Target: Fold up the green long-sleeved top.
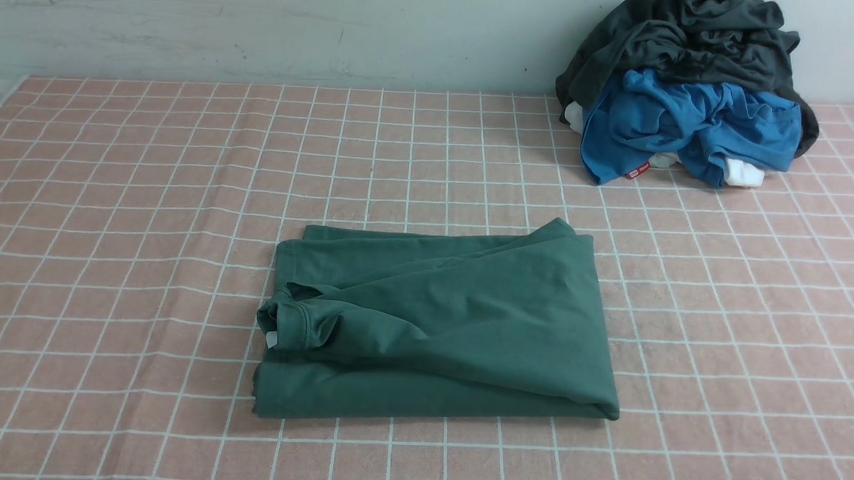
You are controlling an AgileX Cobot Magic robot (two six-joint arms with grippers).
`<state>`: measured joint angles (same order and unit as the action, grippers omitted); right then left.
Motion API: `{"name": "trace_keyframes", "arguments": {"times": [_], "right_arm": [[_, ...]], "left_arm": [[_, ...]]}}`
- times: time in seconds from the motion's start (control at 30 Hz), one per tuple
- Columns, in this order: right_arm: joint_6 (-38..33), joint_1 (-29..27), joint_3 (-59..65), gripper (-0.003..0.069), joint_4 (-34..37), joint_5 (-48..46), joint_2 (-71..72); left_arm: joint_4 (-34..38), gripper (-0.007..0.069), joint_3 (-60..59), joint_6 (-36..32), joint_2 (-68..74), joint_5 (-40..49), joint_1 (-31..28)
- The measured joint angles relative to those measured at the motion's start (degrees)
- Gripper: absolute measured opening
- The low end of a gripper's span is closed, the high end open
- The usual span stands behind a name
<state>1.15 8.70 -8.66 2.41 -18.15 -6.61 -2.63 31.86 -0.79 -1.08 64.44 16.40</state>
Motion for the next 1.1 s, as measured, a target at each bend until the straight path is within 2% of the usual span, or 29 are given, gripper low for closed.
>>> {"name": "trace_keyframes", "arguments": {"times": [0.13,0.23,1.1], "right_arm": [[1.64,-9.40,6.62,-0.0014,-1.53,0.16,6.47],[2.18,-12.85,9.94,-0.0014,-1.86,0.36,7.15],[3.17,-13.34,10.05,-0.0014,-2.41,-1.90,7.21]], "left_arm": [[0.00,0.0006,0.00,0.00,0.00,0.00,0.00],[0.05,0.0006,0.00,0.00,-0.06,0.00,0.00],[0.05,0.0006,0.00,0.00,-0.06,0.00,0.00]]}}
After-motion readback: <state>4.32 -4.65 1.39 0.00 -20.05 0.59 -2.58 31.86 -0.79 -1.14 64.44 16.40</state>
